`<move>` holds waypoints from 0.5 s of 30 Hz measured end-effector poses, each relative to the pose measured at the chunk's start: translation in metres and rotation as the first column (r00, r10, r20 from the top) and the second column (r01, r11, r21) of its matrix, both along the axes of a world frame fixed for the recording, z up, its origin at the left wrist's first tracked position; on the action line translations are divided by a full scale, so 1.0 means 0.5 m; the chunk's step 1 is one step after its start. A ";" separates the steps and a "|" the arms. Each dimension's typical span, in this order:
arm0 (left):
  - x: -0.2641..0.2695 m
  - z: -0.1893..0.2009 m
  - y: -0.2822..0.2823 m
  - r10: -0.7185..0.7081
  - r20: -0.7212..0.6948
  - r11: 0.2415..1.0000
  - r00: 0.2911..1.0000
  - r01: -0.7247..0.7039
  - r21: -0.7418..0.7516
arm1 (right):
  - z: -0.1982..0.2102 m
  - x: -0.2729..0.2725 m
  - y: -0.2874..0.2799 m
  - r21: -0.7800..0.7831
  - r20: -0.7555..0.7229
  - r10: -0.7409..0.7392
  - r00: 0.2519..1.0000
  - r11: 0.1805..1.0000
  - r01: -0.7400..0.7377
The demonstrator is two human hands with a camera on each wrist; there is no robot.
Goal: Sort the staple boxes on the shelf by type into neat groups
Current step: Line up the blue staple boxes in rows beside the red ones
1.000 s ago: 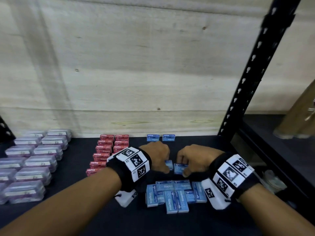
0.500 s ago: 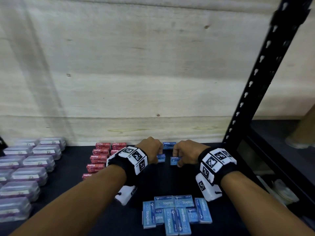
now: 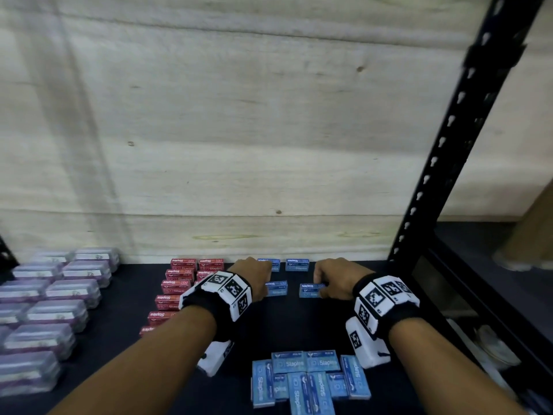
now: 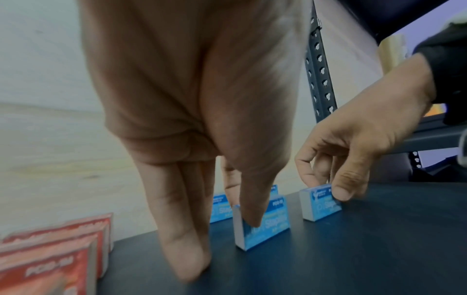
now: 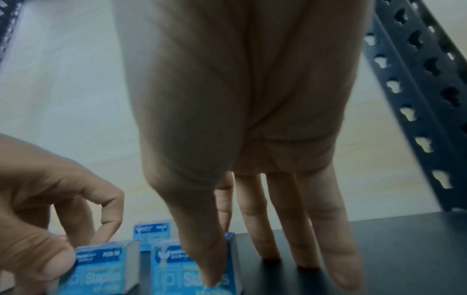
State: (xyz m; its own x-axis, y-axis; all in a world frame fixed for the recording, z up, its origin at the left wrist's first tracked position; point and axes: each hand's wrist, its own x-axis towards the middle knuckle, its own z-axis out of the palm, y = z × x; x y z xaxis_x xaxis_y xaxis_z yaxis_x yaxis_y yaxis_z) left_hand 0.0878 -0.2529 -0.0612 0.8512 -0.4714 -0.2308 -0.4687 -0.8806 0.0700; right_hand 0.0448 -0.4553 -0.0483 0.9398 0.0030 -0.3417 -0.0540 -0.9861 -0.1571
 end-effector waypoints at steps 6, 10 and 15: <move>0.004 -0.002 -0.009 0.048 0.022 0.999 0.999 -0.047 -0.021 | 0.002 0.015 0.018 -0.019 0.010 0.007 1.000 1.000 -0.007; 0.012 -0.004 -0.011 0.071 0.036 0.997 0.997 -0.069 -0.036 | 0.001 0.024 0.020 -0.019 0.037 0.001 0.999 1.000 0.000; 0.023 -0.005 -0.013 0.076 0.043 0.997 0.996 -0.075 -0.033 | 0.001 0.032 0.017 -0.032 0.053 -0.031 0.998 0.999 0.033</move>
